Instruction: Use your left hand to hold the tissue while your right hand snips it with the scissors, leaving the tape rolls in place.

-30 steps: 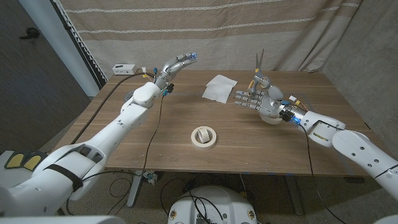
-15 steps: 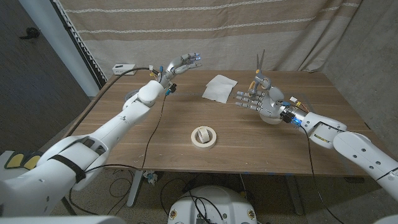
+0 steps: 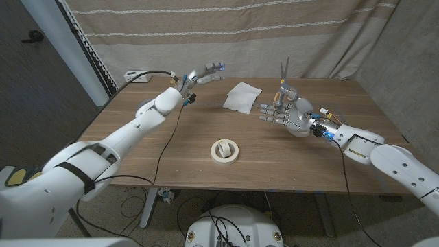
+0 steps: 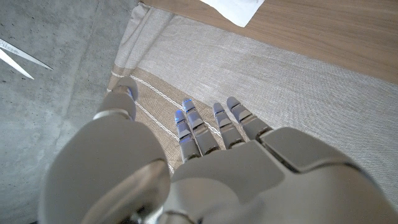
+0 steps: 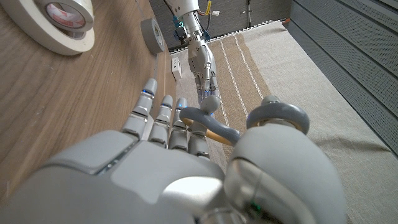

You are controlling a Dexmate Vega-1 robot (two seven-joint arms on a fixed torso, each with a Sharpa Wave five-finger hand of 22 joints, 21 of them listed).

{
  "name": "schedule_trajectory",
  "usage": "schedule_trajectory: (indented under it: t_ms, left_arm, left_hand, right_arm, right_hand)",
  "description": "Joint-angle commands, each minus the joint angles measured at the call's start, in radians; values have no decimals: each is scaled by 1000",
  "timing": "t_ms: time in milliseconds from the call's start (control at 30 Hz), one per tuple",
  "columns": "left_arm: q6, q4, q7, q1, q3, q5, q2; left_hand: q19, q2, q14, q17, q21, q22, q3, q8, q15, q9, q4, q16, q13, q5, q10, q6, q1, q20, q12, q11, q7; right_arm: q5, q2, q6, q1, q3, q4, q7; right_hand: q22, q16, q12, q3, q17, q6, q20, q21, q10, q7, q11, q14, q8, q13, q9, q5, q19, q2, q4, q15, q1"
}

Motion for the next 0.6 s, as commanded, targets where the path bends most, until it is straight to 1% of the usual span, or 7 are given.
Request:
schedule_trajectory:
  t_ms: [33, 133, 267, 300, 333, 400, 600]
  left_arm:
    - [19, -14, 25, -29, 47, 111, 21]
    - [24, -9, 37, -37, 61, 141, 21]
    - [35, -2, 25, -49, 73, 153, 19]
    - [42, -2, 17, -51, 76, 153, 19]
    - [42, 5, 6, -54, 76, 145, 16]
    - [41, 16, -2, -58, 76, 135, 11]
    - [38, 42, 0, -72, 86, 142, 4]
  left_hand:
    - [-12, -10, -23, 2, -3, 3, -3, 12, -162, 1, -1, -7, 3, 10, -17, 17, 3, -23, -5, -2, -5]
    - [-19, -10, -38, 2, -4, 3, -4, 11, -154, 1, 0, -8, 2, 12, -39, 10, 3, -22, -10, -1, -6]
    - [-25, -10, -56, 2, -5, 3, -6, 5, -150, 1, 0, -8, 2, 15, -58, -10, 3, -22, -11, -2, -9]
    - [-31, -11, -63, 2, -4, 2, -9, -10, -146, 1, 0, -3, 3, 19, -67, -73, 2, -20, -7, -2, -11]
    - [-33, -12, -67, 2, -2, 2, -14, -20, -143, 2, 1, 2, 3, 23, -77, -160, 0, -18, -3, -2, -10]
    - [-37, -13, -72, 2, -1, 2, -18, -20, -139, 2, 2, 3, 3, 27, -88, -227, -4, -16, -1, -2, -15]
    - [-39, -14, -76, 2, -1, 2, -20, -6, -138, 3, 3, 3, 4, 29, -91, -220, -6, -17, 1, -2, -4]
  right_arm:
    - [11, -13, -19, -4, 5, -8, 11]
    - [16, -15, -23, -8, 9, -11, 7]
    - [21, -18, -29, -11, 11, -15, 5]
    - [21, -17, -29, -10, 10, -13, 8]
    - [24, -16, -31, -10, 10, -12, 8]
    - [21, -16, -29, -10, 8, -13, 9]
    - [24, -17, -33, -9, 9, -15, 9]
  right_hand:
    - [5, -1, -2, -6, 4, 0, 1, -6, -2, 1, 4, 10, 8, 1, 1, 3, 8, 8, -3, 3, 1]
    - [5, -1, -2, -8, 4, -1, 1, -10, 0, 4, 4, 10, 10, 1, 2, 2, 10, 9, -4, 3, 2]
    - [5, -2, -3, -11, 4, -1, 1, -14, 1, 5, 5, 11, 11, 1, 1, 2, 13, 11, -5, 4, 4]
    - [5, -2, -3, -11, 4, 0, 1, -15, 1, 3, 5, 11, 10, 1, -2, 2, 14, 12, -5, 4, 5]
    - [5, -2, -4, -12, 4, 0, 1, -16, 1, 4, 4, 11, 12, 1, 1, 2, 15, 13, -5, 4, 5]
    - [6, -3, -4, -13, 4, -1, 1, -18, 0, 4, 5, 11, 12, 2, 0, 2, 16, 14, -5, 4, 5]
    - [6, -3, -6, -16, 4, -1, 1, -22, -1, 5, 4, 11, 13, 2, -1, 1, 19, 16, -6, 4, 6]
